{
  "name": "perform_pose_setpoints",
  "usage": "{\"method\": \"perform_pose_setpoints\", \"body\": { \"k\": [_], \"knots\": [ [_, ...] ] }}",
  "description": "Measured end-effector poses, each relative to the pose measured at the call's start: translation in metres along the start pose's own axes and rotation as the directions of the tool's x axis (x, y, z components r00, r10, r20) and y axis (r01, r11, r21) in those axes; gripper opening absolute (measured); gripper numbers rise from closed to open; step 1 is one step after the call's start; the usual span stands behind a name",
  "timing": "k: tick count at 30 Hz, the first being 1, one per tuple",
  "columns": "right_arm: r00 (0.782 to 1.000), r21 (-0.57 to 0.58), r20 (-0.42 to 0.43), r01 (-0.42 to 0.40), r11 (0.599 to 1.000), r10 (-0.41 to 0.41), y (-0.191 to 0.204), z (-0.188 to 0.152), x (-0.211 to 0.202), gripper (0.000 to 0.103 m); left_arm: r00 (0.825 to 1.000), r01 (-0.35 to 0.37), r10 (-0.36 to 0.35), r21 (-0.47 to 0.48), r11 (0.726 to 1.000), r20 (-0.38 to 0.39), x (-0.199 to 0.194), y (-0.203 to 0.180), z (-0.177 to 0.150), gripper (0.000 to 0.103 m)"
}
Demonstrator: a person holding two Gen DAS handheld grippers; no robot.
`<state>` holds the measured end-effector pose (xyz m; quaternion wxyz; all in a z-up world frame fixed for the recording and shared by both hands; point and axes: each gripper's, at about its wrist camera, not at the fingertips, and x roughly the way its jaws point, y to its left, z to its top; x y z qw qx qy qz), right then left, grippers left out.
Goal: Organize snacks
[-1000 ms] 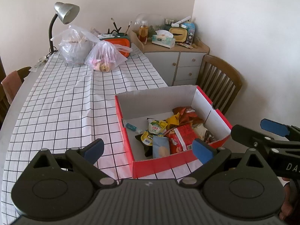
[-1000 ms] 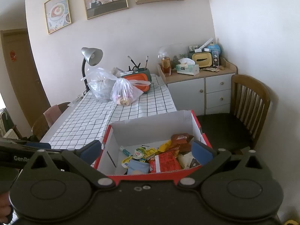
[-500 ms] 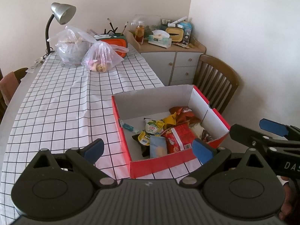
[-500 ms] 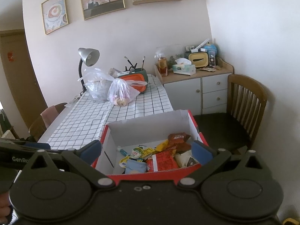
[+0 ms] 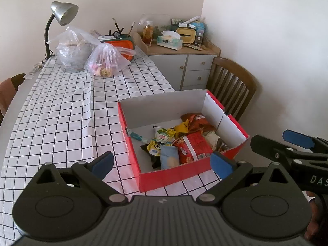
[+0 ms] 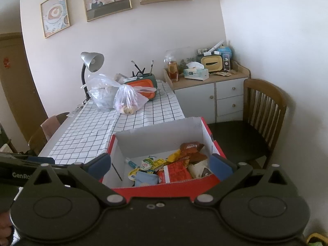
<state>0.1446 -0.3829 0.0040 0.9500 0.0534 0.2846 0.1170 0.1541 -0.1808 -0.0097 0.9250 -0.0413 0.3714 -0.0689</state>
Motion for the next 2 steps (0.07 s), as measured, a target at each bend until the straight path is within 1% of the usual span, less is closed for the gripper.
{"method": "perform_pose_setpoints", "body": {
  "k": [2],
  "knots": [
    [1.0,0.0,0.0,0.0,1.0,0.0,-0.0002,0.0001,0.0,0.103,1.0,0.001,-0.001,0.0,1.0,0.0,0.0,-0.0005,0.0,0.101]
  ]
}}
